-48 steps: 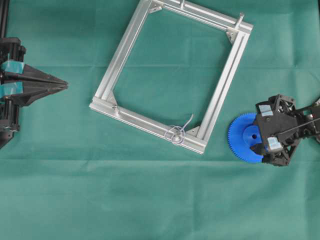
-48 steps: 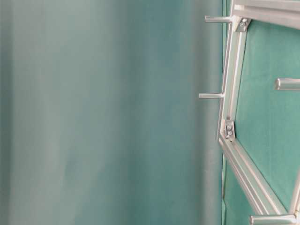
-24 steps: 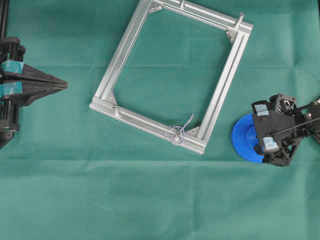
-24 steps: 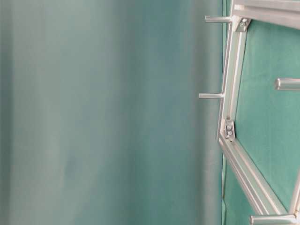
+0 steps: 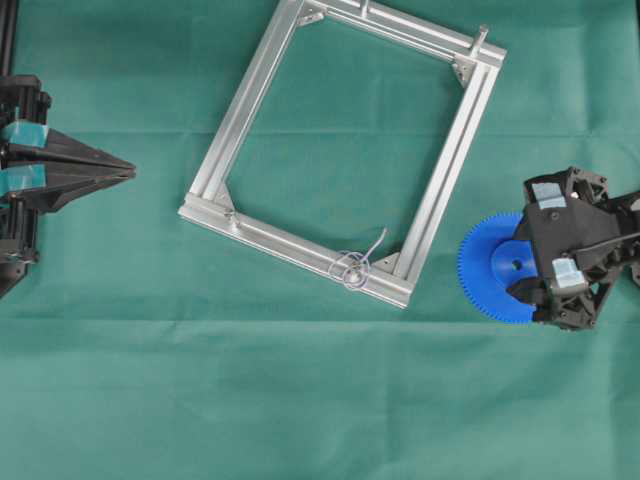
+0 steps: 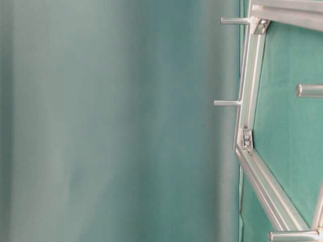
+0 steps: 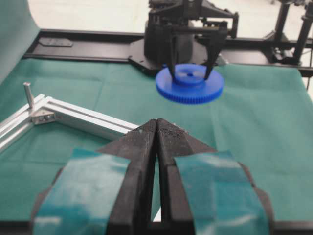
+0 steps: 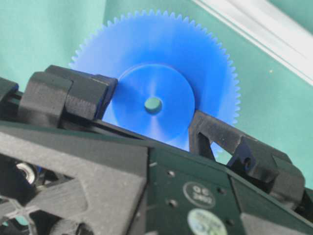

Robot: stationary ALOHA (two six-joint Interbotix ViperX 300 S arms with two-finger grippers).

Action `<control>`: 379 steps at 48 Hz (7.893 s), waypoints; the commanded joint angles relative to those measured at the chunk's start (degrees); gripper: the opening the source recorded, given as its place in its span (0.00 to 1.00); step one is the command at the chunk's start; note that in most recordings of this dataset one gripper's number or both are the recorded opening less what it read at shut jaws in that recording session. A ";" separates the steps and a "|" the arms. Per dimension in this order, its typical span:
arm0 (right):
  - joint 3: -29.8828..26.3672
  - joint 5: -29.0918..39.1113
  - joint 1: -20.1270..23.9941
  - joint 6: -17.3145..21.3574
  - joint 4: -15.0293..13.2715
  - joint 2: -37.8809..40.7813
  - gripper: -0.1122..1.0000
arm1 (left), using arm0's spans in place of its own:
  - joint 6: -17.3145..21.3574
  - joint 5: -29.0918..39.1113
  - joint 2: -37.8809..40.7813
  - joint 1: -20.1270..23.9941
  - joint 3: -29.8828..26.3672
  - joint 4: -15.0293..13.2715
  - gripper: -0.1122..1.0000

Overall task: Find the location of the shaft and insert the gear.
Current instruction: 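Lift the blue gear and carry it left toward the frame's shaft, then align the gear's center hole with the shaft on the frame, then push the blue gear onto the shaft with the right gripper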

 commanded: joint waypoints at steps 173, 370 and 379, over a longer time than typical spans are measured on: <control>-36.39 -0.70 0.00 -0.88 -9.23 32.17 0.72 | -0.44 1.93 0.26 0.09 -2.20 -0.18 0.12; -28.74 -5.10 -1.76 -0.88 -8.61 29.44 0.72 | -0.53 2.46 -0.18 0.18 -2.37 -0.35 0.12; -28.74 -5.10 -1.76 -0.62 -8.61 30.15 0.72 | -0.53 2.46 -0.18 0.09 -2.29 -0.35 0.12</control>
